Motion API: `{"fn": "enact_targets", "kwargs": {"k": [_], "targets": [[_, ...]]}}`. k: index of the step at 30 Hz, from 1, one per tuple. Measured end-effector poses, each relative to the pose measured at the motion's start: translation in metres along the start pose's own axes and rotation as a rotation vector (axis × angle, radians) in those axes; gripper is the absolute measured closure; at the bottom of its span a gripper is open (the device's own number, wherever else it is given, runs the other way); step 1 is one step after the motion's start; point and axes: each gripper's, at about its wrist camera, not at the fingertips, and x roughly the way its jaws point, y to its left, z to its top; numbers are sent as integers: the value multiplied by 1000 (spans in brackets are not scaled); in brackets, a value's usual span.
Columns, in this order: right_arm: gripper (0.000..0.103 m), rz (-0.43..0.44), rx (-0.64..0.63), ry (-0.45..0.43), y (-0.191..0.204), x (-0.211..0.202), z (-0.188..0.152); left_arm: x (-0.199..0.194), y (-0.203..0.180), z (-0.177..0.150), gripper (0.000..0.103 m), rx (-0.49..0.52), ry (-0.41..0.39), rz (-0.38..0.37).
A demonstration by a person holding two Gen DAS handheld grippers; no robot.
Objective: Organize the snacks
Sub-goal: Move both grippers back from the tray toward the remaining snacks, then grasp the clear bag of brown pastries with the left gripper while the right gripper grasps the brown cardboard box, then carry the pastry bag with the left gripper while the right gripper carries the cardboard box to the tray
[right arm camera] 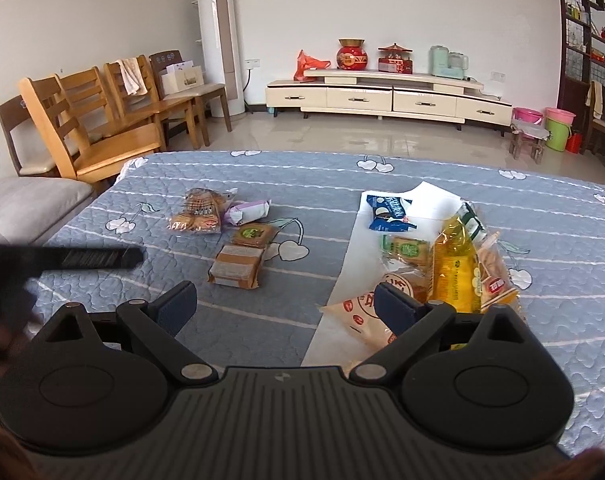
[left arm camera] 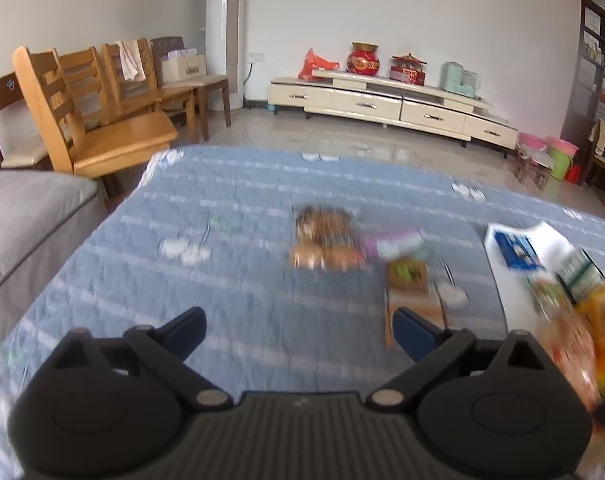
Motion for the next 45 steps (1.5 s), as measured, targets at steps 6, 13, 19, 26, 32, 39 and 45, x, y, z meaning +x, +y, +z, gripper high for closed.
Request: {"fn": "enact_targets", "kwargs": {"k": [6, 13, 19, 26, 32, 39, 45], "targets": [[0, 16, -6, 9, 1, 15, -1, 74, -15, 47, 1, 31, 32, 57], [0, 45, -14, 30, 5, 38, -1, 149, -27, 64, 1, 74, 115, 96], [0, 51, -8, 62, 8, 60, 2, 172, -25, 52, 25, 115, 179, 18], [0, 57, 5, 108, 18, 102, 12, 124, -1, 34, 47, 98, 123, -33], [0, 38, 30, 174, 34, 155, 17, 61, 32, 9, 47, 40, 63, 6], [10, -29, 39, 234, 52, 203, 14, 15, 54, -19, 47, -15, 54, 29], [41, -60, -34, 179, 64, 182, 16, 0, 51, -20, 47, -32, 35, 29]]}}
